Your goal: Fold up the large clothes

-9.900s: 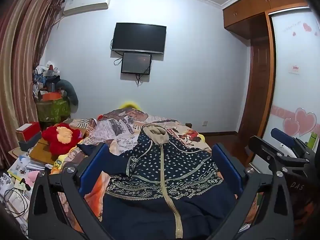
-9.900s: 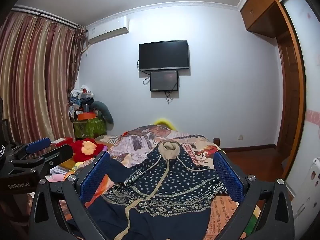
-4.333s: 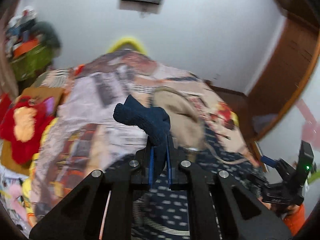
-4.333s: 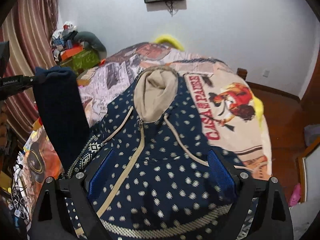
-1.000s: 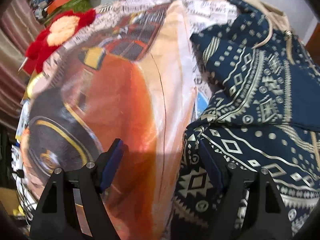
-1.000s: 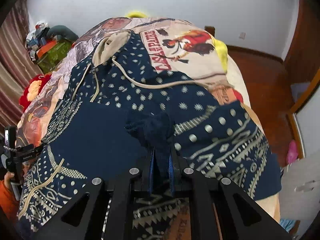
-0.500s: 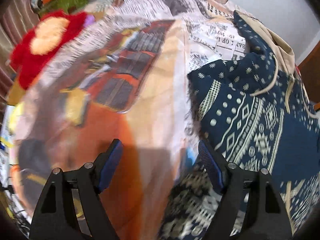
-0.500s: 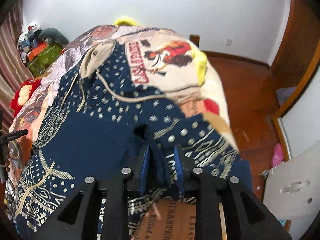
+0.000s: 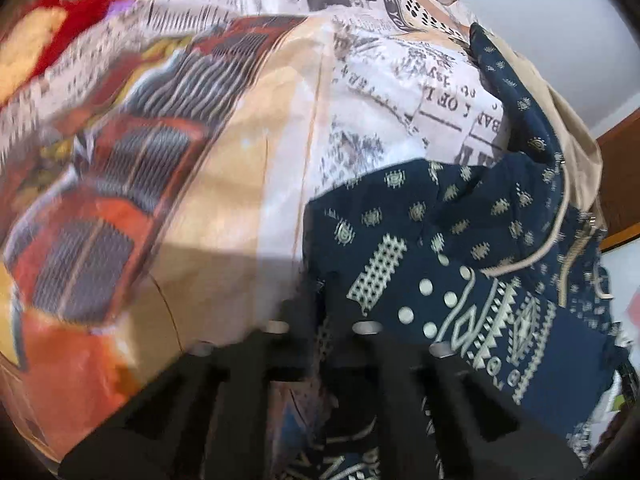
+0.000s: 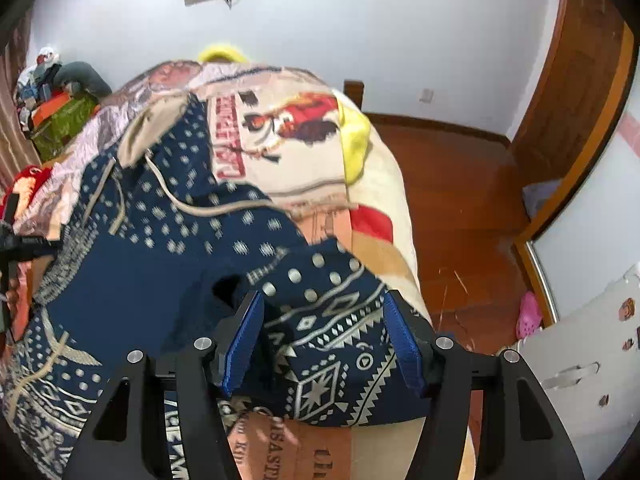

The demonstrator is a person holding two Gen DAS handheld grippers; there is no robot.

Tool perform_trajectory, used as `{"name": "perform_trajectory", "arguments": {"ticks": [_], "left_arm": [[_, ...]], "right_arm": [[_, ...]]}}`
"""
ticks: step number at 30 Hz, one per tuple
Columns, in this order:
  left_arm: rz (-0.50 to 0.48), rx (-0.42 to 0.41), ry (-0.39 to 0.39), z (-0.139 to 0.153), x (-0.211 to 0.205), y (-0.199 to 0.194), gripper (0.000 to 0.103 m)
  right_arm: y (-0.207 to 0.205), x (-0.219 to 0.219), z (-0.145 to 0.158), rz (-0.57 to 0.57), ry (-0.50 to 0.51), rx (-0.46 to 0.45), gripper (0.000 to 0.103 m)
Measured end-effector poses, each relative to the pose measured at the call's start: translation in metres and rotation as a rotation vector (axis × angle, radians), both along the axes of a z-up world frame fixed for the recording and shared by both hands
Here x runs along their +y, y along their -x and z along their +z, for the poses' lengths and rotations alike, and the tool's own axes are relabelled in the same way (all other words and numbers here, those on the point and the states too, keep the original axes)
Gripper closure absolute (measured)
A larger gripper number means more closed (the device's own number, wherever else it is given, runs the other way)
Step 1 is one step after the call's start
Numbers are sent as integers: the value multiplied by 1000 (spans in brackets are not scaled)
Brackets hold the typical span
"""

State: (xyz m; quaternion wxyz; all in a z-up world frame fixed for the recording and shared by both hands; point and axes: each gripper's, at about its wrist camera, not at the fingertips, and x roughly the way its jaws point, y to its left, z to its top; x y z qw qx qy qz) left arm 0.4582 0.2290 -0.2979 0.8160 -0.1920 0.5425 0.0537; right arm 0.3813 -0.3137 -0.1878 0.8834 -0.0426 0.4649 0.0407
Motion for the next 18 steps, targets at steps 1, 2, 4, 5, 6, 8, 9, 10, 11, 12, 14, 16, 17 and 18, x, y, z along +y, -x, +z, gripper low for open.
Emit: {"name": "perform_trajectory", "arguments": {"ticks": [1, 2, 4, 5, 6, 8, 9, 10, 11, 12, 14, 16, 17, 18], "left_arm": [[-4, -14, -25, 2, 0, -1, 102], [-12, -38, -75, 9, -2, -3, 103], [0, -66, -187, 22, -3, -8, 103], [6, -71, -198, 25, 0, -10, 103], [10, -72, -189, 28, 4, -12, 103], [12, -64, -147, 31, 12, -17, 103], [9, -60, -129, 32, 14, -17, 103], [7, -58, -112, 31, 16, -16, 102], [5, -59, -97, 31, 17, -14, 98], [3, -54, -87, 30, 18, -12, 88], [-4, -44, -71, 24, 14, -7, 67], [-14, -38, -43, 19, 11, 1, 52], [-15, -36, -31, 16, 9, 3, 50], [-16, -29, -9, 13, 7, 4, 50]], "right_arm": [[0, -1, -4, -2, 1, 9, 43], [-1, -2, -9, -4, 2, 21, 43], [-2, -4, -15, -6, -4, 34, 43], [-1, -5, -17, -5, -7, 38, 43], [-1, -5, -18, -3, -9, 41, 43], [-1, -7, -19, 1, -10, 44, 43], [0, -8, -19, 2, -11, 41, 43], [0, -9, -18, 1, -12, 39, 43], [1, -10, -18, -1, -14, 37, 43], [1, -12, -18, -3, -18, 37, 43], [1, -14, -20, -13, -27, 41, 43], [2, -17, -22, -22, -36, 49, 43], [3, -18, -22, -25, -44, 50, 43], [5, -20, -21, -31, -51, 48, 43]]}}
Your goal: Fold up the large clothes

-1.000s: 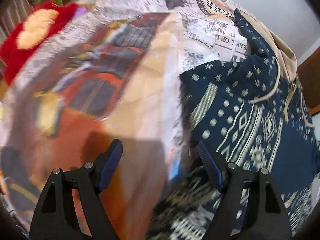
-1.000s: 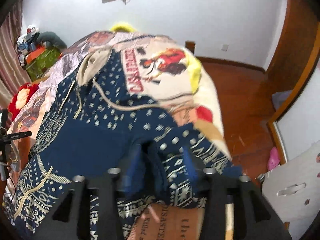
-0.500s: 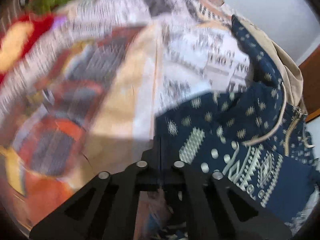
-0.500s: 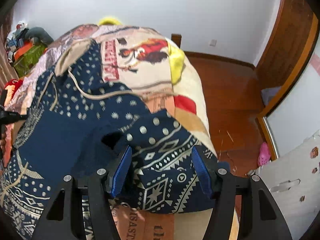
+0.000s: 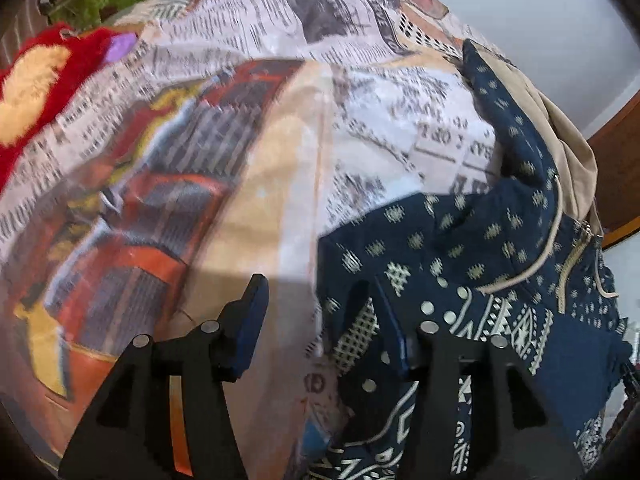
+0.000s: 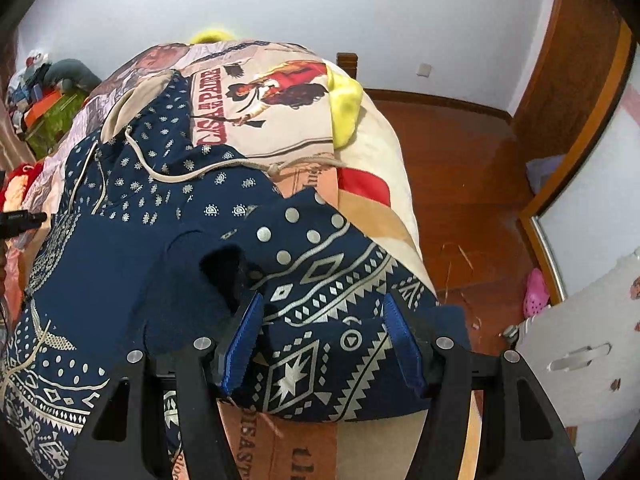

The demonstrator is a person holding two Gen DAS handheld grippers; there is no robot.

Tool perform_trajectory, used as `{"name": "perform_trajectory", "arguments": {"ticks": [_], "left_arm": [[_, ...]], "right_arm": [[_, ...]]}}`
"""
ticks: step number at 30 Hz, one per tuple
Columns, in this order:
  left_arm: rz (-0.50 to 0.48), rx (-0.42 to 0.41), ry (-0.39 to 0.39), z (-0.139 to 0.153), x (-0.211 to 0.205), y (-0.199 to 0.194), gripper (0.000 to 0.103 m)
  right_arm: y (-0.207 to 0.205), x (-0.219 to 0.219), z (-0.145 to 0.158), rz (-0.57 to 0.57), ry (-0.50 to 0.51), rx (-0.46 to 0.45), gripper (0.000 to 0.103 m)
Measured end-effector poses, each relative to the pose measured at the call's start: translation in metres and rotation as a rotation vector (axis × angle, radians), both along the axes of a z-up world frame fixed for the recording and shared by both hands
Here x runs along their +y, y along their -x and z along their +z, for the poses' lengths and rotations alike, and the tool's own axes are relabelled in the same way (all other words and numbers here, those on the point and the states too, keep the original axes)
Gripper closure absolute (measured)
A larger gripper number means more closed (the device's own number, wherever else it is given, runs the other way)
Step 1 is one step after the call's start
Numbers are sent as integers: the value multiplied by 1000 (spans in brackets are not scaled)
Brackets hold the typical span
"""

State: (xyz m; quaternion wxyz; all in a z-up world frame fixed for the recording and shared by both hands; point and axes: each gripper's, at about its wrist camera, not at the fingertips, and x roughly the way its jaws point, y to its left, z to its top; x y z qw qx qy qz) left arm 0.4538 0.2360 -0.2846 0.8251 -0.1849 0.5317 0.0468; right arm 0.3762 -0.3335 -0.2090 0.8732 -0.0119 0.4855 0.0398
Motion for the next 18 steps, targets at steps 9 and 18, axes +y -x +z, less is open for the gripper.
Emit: {"name": "perform_trajectory", "arguments": {"ticks": [9, 18], "left_arm": [[-12, 19, 115, -24, -16, -6, 66], [-57, -37, -148, 1, -45, -14, 97]], "right_arm": [[28, -28, 18, -64, 3, -34, 43], [69, -88, 6, -248, -204, 50, 33]]}}
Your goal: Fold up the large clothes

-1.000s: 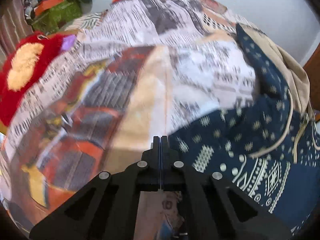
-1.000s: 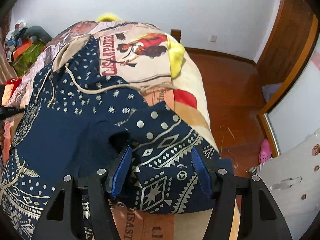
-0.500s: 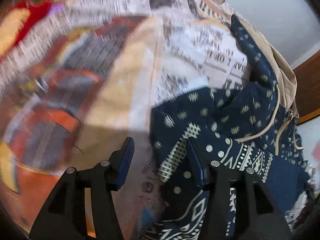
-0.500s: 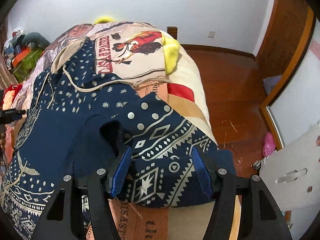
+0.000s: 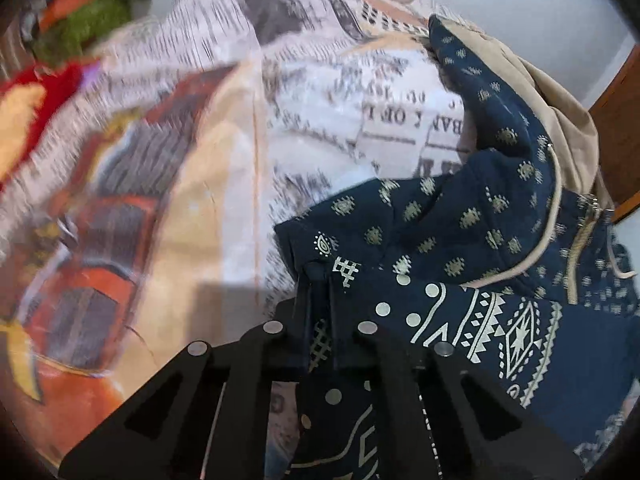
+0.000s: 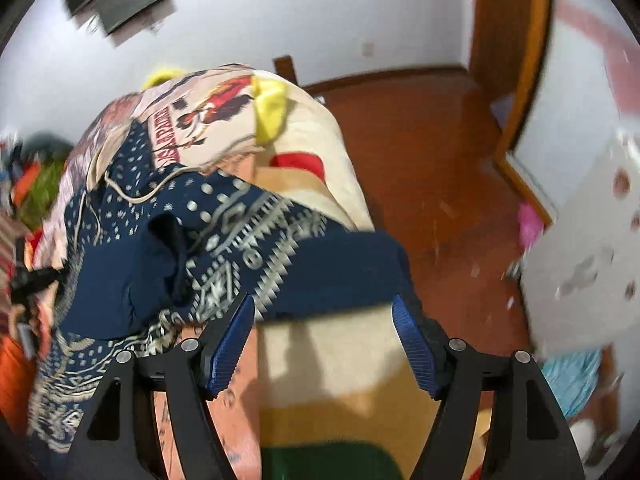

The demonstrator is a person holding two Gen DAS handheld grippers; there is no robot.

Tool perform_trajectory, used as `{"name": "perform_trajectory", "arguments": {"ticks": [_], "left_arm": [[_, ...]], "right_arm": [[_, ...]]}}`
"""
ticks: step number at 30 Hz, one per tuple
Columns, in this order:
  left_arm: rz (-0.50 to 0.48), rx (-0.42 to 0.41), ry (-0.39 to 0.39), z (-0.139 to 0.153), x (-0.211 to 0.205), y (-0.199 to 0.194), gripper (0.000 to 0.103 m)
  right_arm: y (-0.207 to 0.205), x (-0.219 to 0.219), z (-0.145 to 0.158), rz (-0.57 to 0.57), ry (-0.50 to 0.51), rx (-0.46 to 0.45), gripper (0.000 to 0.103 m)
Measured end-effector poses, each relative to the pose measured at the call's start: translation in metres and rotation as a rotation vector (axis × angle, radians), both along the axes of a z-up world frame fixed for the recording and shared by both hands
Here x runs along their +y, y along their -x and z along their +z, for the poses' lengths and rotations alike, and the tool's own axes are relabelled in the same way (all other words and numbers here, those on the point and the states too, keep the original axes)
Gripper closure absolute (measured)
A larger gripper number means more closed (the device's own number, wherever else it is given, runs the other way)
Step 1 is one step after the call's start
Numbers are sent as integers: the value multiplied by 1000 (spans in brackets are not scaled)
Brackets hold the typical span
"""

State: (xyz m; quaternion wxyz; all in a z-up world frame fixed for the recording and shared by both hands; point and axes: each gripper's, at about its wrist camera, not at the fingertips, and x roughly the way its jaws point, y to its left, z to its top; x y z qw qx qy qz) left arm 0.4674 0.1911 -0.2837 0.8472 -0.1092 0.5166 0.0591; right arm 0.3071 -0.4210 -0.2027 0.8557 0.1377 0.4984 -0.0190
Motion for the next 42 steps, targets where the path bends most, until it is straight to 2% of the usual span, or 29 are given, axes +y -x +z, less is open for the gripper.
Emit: {"name": "perform_trajectory", "arguments": {"ticks": [3, 7, 10, 13, 16, 18, 20, 22, 25, 29, 30, 32, 38, 41, 42], "left_arm": [[40, 10, -86, -2, 2, -5, 97], [19, 40, -118, -12, -5, -7, 96], [-21, 30, -165, -6, -13, 0, 96], [-31, 29, -170, 4, -14, 9, 91], [-40, 10, -180, 19, -16, 19, 77], [-60, -22, -197, 34, -20, 27, 62], [-84, -57, -212, 48, -26, 35, 55], [-104, -77, -211, 57, -34, 39, 50], [-138, -86, -174, 67, -49, 48, 43], [-211, -61, -116, 70, -76, 57, 38], [-229, -51, -107, 69, -85, 60, 38], [-274, -25, -87, 65, -103, 65, 37], [-375, 56, -69, 38, -148, 69, 37], [-392, 122, -26, 20, -160, 69, 36], [-381, 116, -25, 17, -162, 70, 33]], "right_arm": [[8, -12, -11, -41, -81, 29, 33], [2, -28, -25, -99, -207, 56, 33], [-6, -36, -36, -141, -297, 75, 33], [-17, -40, -49, -166, -381, 93, 33], [-24, -44, -62, -204, -446, 99, 33], [-29, -46, -67, -229, -463, 91, 33], [-34, -47, -70, -250, -472, 83, 34], [-38, -49, -70, -261, -461, 69, 38], [-44, -53, -71, -283, -440, 52, 52], [-48, -58, -69, -307, -419, 24, 81], [-48, -57, -65, -303, -403, 6, 88], [-46, -56, -51, -293, -363, -48, 94], [-39, -42, 15, -213, -307, -232, 96], [-36, -29, 52, -146, -282, -306, 97], [-36, -23, 64, -122, -278, -332, 97]]}}
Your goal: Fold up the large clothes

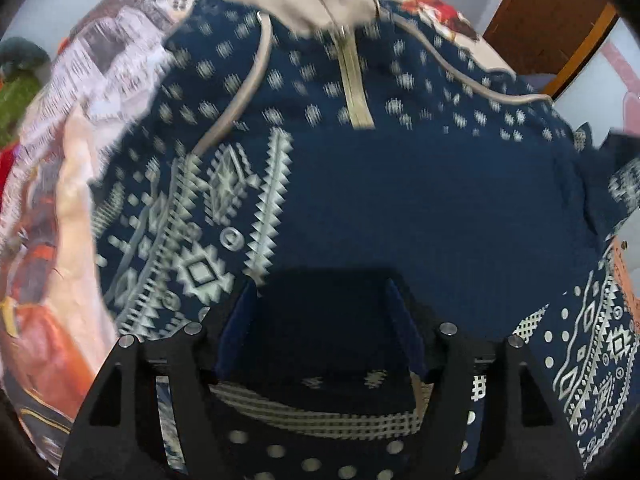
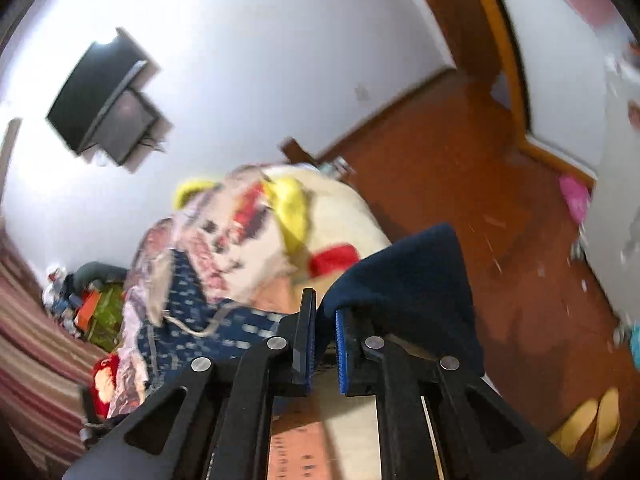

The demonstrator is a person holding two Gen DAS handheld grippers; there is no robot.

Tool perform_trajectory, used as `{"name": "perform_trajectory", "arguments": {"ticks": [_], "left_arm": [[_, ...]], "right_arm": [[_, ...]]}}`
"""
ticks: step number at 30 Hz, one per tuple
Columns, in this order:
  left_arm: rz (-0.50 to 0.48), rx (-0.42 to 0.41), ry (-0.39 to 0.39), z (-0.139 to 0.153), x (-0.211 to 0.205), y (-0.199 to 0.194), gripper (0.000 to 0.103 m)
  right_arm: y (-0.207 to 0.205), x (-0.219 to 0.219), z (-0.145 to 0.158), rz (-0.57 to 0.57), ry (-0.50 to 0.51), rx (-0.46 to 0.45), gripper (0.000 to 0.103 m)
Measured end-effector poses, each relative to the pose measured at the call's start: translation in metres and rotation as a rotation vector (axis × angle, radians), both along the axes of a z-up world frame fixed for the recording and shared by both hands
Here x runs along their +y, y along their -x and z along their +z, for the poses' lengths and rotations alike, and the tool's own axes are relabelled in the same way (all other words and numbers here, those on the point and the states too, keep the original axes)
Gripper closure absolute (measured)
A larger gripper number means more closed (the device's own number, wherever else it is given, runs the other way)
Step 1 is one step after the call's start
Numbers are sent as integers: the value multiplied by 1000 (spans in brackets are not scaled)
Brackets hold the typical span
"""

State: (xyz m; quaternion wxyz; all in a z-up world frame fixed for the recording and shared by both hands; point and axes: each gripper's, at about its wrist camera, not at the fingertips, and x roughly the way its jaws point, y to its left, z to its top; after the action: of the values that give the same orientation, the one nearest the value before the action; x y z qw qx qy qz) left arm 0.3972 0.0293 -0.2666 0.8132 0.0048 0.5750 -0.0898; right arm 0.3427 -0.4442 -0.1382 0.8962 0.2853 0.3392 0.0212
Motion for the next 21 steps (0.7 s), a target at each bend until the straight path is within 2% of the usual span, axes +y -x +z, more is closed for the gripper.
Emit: {"name": "perform_trajectory", "arguments": {"ticks": [2, 8, 11, 14, 17, 21], "left_arm": [[25, -18, -8, 0, 1, 1, 28], [67, 32, 42, 7, 14, -3, 28], [77, 6, 45, 23, 23, 1, 28], [84, -32, 51, 38, 29, 11, 28], [87, -71, 42, 53, 34, 19, 28], [94, -112, 46, 70, 42, 37, 28]], "right_arm": [[3, 12, 21, 33, 24, -48, 97], [2, 62, 78, 160, 56, -181, 97], [-1, 95, 95, 233, 85, -219, 97], [-1, 128, 97, 303, 111, -224, 97], [-2, 167, 86, 405, 134, -195, 97], [-9, 225, 48, 543, 180, -95, 97]]}}
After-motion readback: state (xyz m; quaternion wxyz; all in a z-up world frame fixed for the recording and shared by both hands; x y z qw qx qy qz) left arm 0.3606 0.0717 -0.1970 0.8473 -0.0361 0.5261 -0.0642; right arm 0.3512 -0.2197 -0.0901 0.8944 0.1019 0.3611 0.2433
